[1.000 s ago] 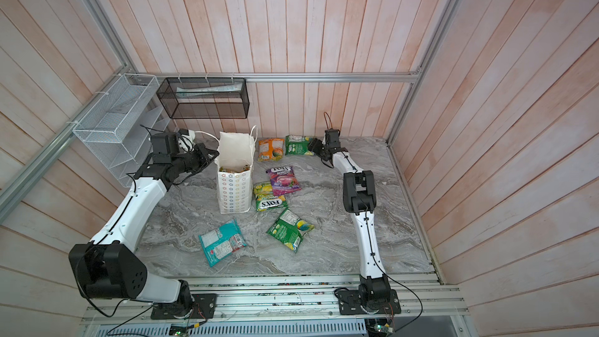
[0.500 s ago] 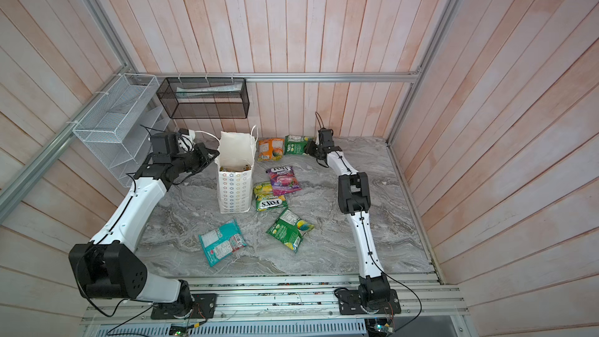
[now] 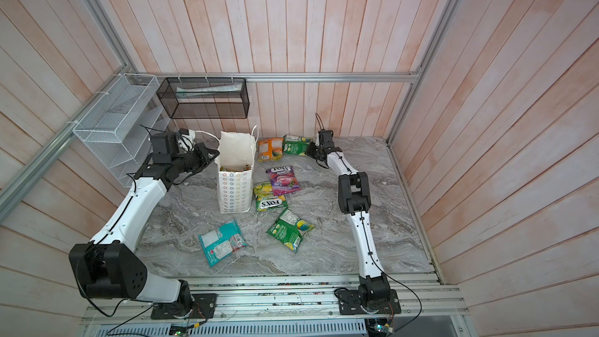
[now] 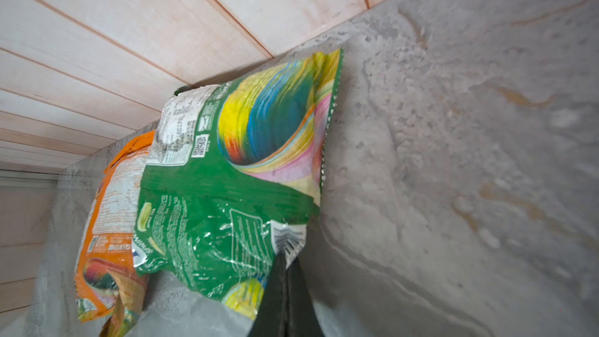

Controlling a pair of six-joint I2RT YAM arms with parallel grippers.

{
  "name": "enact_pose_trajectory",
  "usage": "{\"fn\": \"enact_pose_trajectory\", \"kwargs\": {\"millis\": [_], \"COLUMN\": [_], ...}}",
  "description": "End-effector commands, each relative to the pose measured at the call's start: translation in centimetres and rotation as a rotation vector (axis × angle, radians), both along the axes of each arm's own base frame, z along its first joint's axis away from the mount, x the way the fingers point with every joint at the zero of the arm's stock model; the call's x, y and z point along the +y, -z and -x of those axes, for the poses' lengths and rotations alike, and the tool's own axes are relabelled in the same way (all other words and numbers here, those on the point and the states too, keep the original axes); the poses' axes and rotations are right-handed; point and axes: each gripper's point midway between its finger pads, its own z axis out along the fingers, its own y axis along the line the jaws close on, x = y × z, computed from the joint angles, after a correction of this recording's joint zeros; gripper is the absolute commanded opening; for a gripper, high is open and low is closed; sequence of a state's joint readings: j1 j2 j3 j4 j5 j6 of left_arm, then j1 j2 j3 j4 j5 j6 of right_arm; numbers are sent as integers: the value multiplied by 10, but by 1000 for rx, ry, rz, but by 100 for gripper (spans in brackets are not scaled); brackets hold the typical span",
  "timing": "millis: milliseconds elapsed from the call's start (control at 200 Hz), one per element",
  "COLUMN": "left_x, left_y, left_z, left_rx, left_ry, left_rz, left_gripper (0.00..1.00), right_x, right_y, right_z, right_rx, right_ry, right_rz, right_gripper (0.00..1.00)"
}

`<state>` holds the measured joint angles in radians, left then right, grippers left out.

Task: Place the snacks into the paper bag
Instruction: Pick up the snack from the top-center of the table.

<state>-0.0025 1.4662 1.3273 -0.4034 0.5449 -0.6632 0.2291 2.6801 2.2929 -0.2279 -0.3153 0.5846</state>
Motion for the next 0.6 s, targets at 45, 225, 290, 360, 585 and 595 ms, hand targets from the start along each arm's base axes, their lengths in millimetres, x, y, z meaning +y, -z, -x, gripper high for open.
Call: {"fn": "enact_pose_trajectory", "kwargs": {"millis": [45, 225, 290, 360, 585, 595], "left_x": [-1, -1, 0, 0, -1, -1], "left_y": [1, 1, -1, -1, -3, -3], "left_z": [1, 1, 1, 1, 2, 3], "left_rx": [-1, -2, -5, -8, -12, -12], "left_ry": [12, 13, 12, 11, 17, 17], "left_rz": [16, 19, 20, 17, 26, 25], "left_gripper": [0, 0, 0, 0, 0, 0], "right_x": [-14, -27, -31, -35, -55, -56], "right_y": [-56, -118, -135, -158, -216, -217], "right_z": [13, 33, 42, 56, 97, 98], "right_rx": [-34, -135, -162, -204, -312, -314], "right_ry": [52, 93, 103, 116, 155, 157], "right_rz": [-23, -79, -91, -106, -121, -122], "right_gripper": [0, 0, 0, 0, 0, 0]}}
